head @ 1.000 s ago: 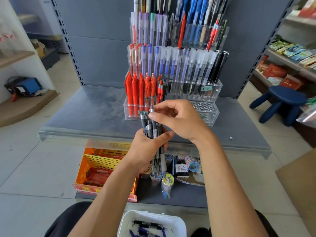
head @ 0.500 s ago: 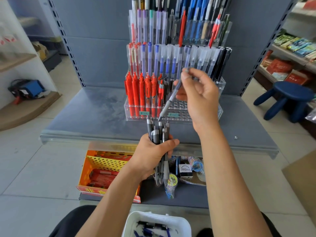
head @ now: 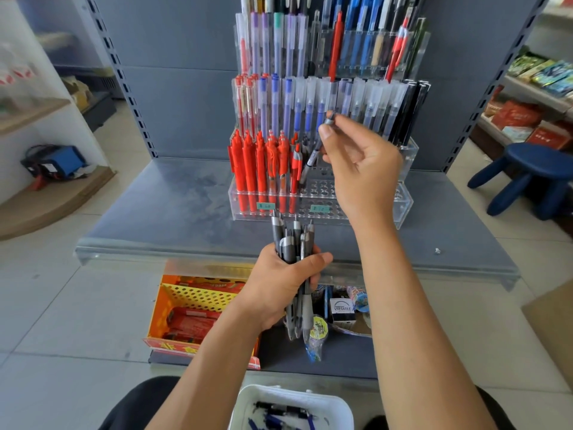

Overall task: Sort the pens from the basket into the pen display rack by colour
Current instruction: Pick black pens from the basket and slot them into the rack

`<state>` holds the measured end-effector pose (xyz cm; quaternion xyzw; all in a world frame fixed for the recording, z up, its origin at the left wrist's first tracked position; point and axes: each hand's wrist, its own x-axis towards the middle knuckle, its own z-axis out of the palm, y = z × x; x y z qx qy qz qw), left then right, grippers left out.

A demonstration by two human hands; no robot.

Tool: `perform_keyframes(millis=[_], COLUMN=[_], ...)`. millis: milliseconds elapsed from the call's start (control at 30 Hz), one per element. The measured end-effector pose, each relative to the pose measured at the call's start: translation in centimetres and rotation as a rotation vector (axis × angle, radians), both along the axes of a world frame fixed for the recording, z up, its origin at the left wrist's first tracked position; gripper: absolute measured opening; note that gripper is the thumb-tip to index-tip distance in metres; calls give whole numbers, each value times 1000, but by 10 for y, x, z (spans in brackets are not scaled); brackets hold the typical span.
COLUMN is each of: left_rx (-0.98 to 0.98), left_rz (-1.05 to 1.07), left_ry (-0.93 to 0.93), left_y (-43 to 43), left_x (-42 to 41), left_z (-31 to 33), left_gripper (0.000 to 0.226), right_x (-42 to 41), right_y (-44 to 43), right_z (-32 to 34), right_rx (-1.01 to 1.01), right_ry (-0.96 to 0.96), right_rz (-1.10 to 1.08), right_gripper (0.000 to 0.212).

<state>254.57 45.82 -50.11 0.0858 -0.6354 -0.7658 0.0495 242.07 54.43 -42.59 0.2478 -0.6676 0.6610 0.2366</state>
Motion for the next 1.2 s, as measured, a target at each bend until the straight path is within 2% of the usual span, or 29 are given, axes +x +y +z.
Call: perform_keyframes(millis=[433,567,800,900,1100,1200], left_rx=[-6,-16,-11,-13,7,20], left_rz=[-21,-25,-26,-21,-22,39], left_ry=[-15,-10,-11,-12,-16,12], left_y=[-2,-2,-1,-1,-3,-5], left_x=[1,2,2,2,2,1], left_z=[2,3,3,4,6,9], left_gripper=[18,16,19,20,17,18], right_x=[-1,-3,-4,-3,9,17], right_y=[-5,-5,-7,-6,3,12], right_z=[1,-4,-18,-20,-11,-1], right_rx=[55,75,357,361,442,551], right_ry=[208,220,160,85,-117,-144], right_rz=[-149,-174,-109,-93,13,61], right_gripper=[32,32,28,27,50,27])
